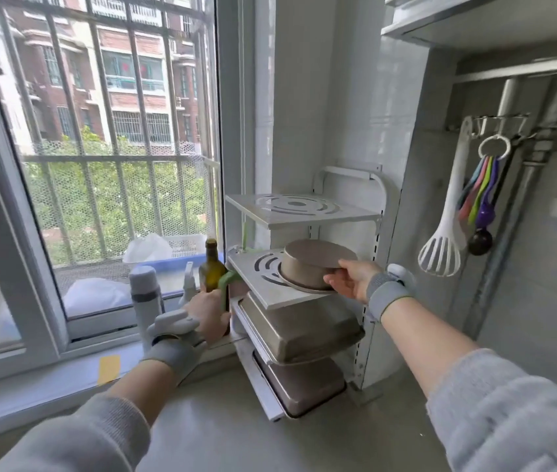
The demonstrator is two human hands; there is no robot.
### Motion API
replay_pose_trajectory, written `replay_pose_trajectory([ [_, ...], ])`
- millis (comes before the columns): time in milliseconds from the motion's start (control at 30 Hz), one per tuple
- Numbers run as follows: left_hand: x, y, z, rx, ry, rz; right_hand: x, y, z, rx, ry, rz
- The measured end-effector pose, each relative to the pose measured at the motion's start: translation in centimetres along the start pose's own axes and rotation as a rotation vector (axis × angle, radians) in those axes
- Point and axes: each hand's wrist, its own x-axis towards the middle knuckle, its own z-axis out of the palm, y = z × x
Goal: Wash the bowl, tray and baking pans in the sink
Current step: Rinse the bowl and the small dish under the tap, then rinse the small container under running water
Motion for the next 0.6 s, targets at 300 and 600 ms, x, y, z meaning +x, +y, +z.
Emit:
replay_pose_trajectory([
  [300,-7.1,-8.5,0.6,0.170,-0.294,-0.116,-5.9,6.4,2.5,-0.740,-0.115,0.002],
  [600,-27.0,-28.0,-1.9,0.096,-0.330,-0.261,-19.2,21.3,22.6,-1.671,-0.627,-0.247],
])
